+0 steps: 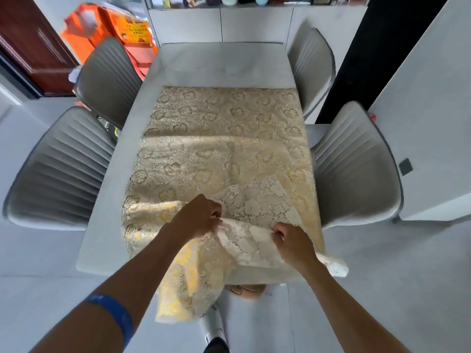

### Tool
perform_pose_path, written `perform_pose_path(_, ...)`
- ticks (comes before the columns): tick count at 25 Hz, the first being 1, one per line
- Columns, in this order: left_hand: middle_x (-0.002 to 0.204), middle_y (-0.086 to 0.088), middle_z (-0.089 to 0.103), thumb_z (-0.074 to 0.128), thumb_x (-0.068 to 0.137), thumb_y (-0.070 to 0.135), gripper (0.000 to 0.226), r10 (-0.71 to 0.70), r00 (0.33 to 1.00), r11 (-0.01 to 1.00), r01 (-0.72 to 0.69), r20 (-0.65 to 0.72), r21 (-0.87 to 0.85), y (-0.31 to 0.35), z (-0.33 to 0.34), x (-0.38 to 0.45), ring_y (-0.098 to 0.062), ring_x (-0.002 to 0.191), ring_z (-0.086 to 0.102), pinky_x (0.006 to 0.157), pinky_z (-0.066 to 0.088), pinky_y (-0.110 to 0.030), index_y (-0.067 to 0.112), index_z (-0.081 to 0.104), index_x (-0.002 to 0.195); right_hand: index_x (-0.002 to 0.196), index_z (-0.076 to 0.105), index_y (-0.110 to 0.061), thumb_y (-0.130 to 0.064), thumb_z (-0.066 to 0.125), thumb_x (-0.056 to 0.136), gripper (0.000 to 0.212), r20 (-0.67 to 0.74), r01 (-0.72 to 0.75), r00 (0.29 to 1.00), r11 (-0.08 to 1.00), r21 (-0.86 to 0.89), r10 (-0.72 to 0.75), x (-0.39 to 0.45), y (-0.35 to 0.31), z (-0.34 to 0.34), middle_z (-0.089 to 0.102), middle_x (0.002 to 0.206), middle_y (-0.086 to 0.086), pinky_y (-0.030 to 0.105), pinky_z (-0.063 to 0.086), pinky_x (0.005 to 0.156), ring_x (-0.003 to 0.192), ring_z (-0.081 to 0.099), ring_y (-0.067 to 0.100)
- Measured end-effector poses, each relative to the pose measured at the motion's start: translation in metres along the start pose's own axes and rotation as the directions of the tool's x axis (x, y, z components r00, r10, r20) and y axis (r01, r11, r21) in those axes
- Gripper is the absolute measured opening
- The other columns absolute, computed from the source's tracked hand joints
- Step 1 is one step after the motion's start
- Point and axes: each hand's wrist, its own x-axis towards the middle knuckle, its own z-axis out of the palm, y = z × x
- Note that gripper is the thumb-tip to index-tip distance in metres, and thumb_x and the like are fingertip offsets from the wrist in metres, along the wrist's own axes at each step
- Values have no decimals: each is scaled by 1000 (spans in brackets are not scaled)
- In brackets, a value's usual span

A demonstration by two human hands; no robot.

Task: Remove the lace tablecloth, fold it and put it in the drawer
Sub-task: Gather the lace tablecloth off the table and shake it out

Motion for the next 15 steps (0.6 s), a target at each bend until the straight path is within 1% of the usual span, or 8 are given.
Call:
perform_pose_path(2,108,0,68,71,82,50,33,-41,985,997,52,168,-57,-8,8,16,-18,95,62,77,48,-28,26,68,105,101,68,-24,-21,52,94,18,123,-92,987,994,-65,99,14,0,2,71,98,-4,30,51,74,89,65,19)
perform_pose_path(3,112,2,67,72,79,55,38,-58,976,982,94,210,-166,-9,13,23,-17,94,65,77,49,-28,31,66,108,107,69,-24,-16,51,91,25,187,-136,972,989,-61,145,19,0,4,71,104,-4,31,53,79,93,65,19)
perform_pose_path(5,122,3,65,69,80,58,42,-84,980,909,149,179,-390,-7,20,42,-15,98,66,82,50,-30,34,64,113,114,67,-24,-8,51,83,38,262,-205,945,979,7,196,32,4,4,69,112,-5,32,55,84,99,64,18)
perform_pose_path(6,128,3,62,68,81,56,44,-103,984,893,155,143,-423,-6,23,55,-15,106,62,90,49,-33,33,62,119,116,67,-24,-7,52,82,41,271,-239,939,969,64,213,41,5,-1,68,115,-6,32,56,84,101,64,17)
perform_pose_path(8,137,1,57,67,83,46,50,-163,977,908,204,141,-366,-3,29,75,-19,122,53,102,43,-36,29,56,129,116,66,-24,-6,57,82,39,264,-280,935,951,133,238,61,9,-11,66,116,-7,30,56,82,99,64,14)
perform_pose_path(11,140,0,52,62,87,38,51,-319,943,916,332,94,-224,-4,37,85,-23,131,44,108,38,-39,28,49,135,120,63,-24,-12,57,86,36,234,-176,959,983,42,162,101,11,-18,65,121,-3,28,52,80,97,63,17)
perform_pose_path(13,142,0,49,61,88,39,53,-416,909,894,404,-24,-194,-7,51,66,-24,133,41,110,33,-40,27,47,137,133,55,-22,-17,57,90,43,279,-70,957,996,-64,85,124,6,-11,61,131,2,30,50,81,106,62,22)
perform_pose_path(15,150,-3,39,64,84,44,63,-584,795,800,530,-163,-282,-8,69,29,-27,138,33,115,24,-45,26,43,141,147,41,-23,-18,57,92,57,371,100,928,983,-155,-36,147,-11,4,49,147,4,33,50,87,121,57,25)
